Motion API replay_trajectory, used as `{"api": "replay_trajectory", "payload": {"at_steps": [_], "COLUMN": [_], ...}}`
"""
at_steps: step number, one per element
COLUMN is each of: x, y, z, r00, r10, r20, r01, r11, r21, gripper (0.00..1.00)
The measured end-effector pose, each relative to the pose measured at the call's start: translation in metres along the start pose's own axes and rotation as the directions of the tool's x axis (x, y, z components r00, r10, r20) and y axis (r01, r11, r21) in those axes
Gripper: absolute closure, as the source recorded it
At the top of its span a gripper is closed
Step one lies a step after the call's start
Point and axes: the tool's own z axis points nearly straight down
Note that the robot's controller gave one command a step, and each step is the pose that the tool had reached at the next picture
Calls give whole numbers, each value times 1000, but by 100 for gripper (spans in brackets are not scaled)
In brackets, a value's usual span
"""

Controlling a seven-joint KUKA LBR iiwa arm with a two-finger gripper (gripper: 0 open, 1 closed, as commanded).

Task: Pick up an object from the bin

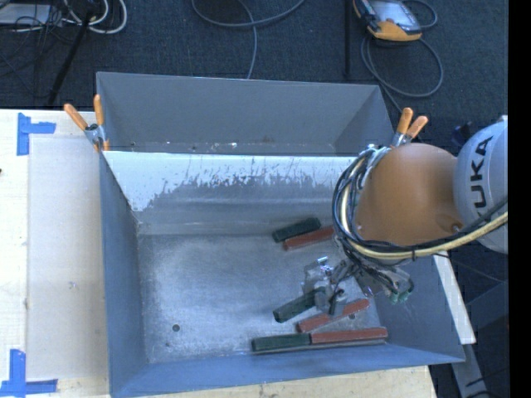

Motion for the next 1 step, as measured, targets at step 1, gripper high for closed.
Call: {"api": "replay_trajectory", "payload": {"at_steps": [1], "x": [-1], "y": [0], "z": [-7], "r00": [1000], "r10": [1], "r20": [2], "r01": [-1], "r11": [1000], "r21": [1], "gripper": [100]}}
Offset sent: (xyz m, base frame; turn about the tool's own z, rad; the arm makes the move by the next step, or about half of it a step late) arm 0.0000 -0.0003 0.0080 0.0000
